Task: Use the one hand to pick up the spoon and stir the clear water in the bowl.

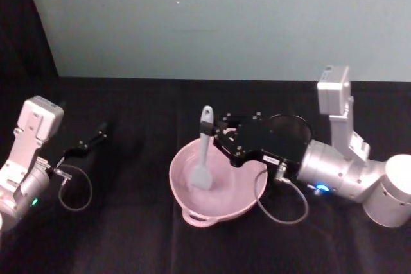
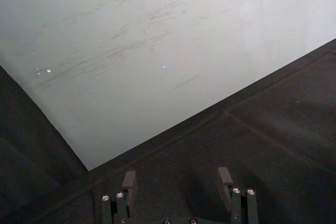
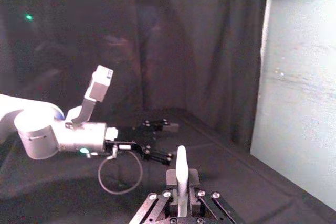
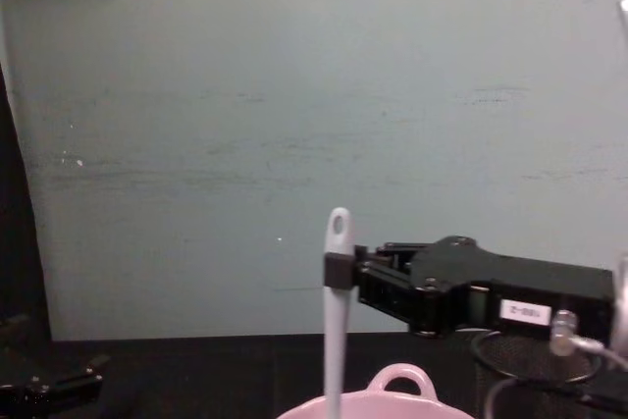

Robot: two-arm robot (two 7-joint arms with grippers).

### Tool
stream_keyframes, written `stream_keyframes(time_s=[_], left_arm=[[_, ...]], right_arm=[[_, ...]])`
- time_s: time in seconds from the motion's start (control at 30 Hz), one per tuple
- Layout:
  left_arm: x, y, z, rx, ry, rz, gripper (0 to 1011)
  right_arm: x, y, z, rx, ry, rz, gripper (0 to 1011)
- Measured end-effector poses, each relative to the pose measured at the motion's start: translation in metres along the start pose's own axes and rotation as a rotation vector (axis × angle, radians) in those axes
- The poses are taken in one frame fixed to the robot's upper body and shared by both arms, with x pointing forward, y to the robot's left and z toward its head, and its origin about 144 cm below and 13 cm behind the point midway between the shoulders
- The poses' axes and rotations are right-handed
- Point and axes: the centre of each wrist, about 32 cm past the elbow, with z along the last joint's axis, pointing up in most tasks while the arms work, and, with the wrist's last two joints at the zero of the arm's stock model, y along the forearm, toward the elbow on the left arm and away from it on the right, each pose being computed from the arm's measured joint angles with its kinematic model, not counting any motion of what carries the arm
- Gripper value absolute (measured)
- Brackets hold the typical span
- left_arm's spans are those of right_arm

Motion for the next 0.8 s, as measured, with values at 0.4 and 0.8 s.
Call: stream_keyframes(time_s=[0.4,0.8], left_arm=[[0.000,0.000,0.000,0.000,0.000,0.000,1005],[0.000,0.000,0.000,0.000,0.000,0.000,1005]], right_arm=[[0.017,0.031,-0.009,0.017,0.009,0.016,123],[0.038,0.023,-0.014,0.006,-0.001,-0.078,123]])
